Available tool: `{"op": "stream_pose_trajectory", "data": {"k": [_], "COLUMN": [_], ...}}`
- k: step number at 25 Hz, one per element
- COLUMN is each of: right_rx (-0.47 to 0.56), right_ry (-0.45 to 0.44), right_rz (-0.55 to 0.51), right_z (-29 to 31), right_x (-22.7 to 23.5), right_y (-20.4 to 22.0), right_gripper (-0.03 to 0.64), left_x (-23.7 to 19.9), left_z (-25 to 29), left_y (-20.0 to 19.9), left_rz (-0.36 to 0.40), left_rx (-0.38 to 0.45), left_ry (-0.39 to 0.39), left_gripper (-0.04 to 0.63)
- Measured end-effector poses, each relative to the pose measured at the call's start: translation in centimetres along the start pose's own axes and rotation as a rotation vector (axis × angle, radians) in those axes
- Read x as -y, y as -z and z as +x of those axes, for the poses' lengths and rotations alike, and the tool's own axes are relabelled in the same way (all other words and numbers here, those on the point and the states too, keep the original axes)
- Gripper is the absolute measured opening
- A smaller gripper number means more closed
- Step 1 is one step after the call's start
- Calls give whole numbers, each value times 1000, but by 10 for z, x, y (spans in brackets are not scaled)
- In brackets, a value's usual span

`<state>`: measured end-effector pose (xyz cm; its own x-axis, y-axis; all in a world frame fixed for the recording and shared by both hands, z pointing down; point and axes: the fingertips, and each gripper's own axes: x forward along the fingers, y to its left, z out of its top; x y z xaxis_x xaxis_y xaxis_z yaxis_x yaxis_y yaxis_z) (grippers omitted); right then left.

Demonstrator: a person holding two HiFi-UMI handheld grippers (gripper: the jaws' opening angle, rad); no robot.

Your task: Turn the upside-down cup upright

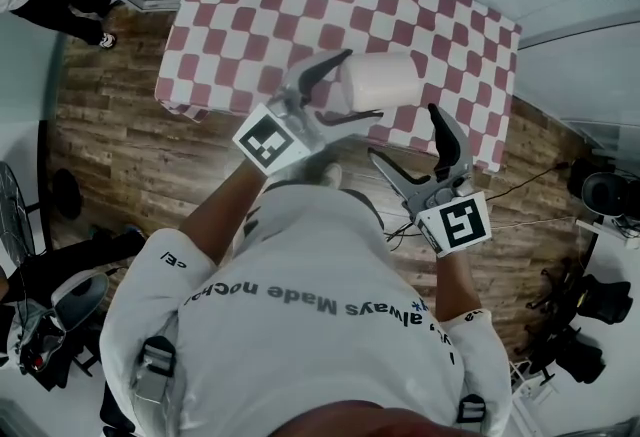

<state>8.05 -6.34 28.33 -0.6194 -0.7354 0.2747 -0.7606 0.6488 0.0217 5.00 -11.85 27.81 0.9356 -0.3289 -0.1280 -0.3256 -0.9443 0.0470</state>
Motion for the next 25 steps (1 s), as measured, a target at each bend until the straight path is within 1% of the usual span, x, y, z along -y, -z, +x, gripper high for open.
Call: {"op": "stream_pose_trajectory", "data": {"k": [2,4,6,10,12,14,19,25], "right_rx": [-47,-130,-193,-260,-295,-322,-380,-401], "right_ry": [10,18,33,76,97,116,134,151], "right_rz": [-161,-297,-397,-595,-677,-738,-837,-888], "right_z": [3,4,5,11,14,20,34,47], "right_x": [-1,-2,-3,-2,1,4,7,13], "right_y": [-3,1,4,3,3,2,5,7], "right_gripper": [471,471,471,476,477,477,479,469], "left_x": [1,3,5,8,9,11,15,17], "left_z": [-1,-2,-3,-7,-7,-6,-6,-5], "left_y": [0,-1,-2,-5,-6,-6,-9,-10], "left_rz": [2,2,4,2,3,2,4,6], "left_rx": [-2,-1,1,9,11,12,19,25], "left_ry": [2,5,9,11,16,22,31,39], "left_gripper": [414,414,414,413,413,413,411,411]}}
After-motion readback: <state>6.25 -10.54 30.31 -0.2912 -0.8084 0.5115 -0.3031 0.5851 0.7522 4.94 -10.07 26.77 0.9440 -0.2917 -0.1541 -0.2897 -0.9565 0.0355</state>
